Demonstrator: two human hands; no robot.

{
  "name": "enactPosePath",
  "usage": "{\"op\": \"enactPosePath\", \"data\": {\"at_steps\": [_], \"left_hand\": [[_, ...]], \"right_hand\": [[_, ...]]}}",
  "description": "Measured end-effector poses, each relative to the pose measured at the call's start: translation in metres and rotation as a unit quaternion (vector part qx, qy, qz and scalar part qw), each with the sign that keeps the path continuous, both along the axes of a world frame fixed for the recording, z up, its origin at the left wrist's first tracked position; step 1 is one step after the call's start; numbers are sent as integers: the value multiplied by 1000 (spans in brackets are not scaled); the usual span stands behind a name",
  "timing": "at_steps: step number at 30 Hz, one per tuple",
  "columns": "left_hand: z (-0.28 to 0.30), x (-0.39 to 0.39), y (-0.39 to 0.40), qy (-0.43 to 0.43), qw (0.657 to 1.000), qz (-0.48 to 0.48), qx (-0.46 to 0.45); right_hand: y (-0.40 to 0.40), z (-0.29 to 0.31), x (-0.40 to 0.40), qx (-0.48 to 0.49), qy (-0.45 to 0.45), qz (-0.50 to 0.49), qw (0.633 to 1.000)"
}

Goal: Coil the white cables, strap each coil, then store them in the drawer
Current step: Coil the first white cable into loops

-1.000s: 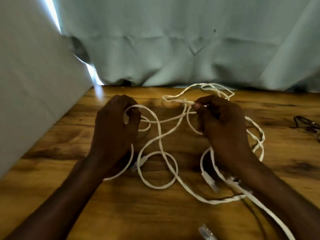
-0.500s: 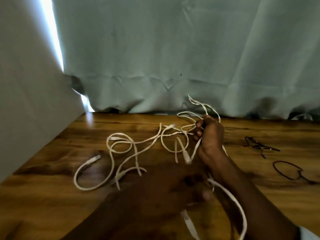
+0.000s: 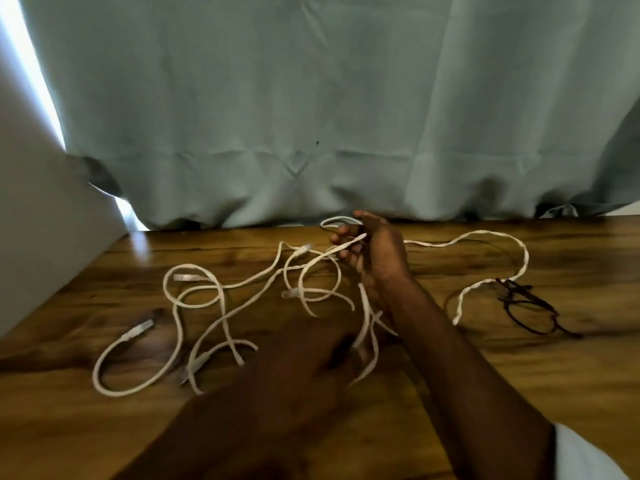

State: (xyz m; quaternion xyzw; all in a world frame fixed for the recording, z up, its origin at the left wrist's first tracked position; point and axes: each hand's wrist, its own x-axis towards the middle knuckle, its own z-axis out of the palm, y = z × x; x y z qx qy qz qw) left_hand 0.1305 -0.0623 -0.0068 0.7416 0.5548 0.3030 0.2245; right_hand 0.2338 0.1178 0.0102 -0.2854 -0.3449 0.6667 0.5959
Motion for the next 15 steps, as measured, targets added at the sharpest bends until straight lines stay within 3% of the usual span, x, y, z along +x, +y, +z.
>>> {"op": "enactPosePath", "data": {"at_steps": [4,5,7,9,13,15], "left_hand": [[26,-51,39,-170,972,88,133],[26,-61,48,-244,955,115,120],[21,-71,64,-375,911,146,94],[12,-78,73,-464,870,155,68],[7,-90,75,-574,803,140,79],[13,-95,75,-620,771,107,100]], "right_hand": [[-4,-9,-4,117,-199,34,972],[-5,-15,-5,182,-281,19,942],[-5,-27,-5,324,-451,-8,832],[-9,-29,-2,376,-557,-35,739],[-16,-15,2,402,-581,-104,700],[-21,-11,1,429,-576,-87,690]]}}
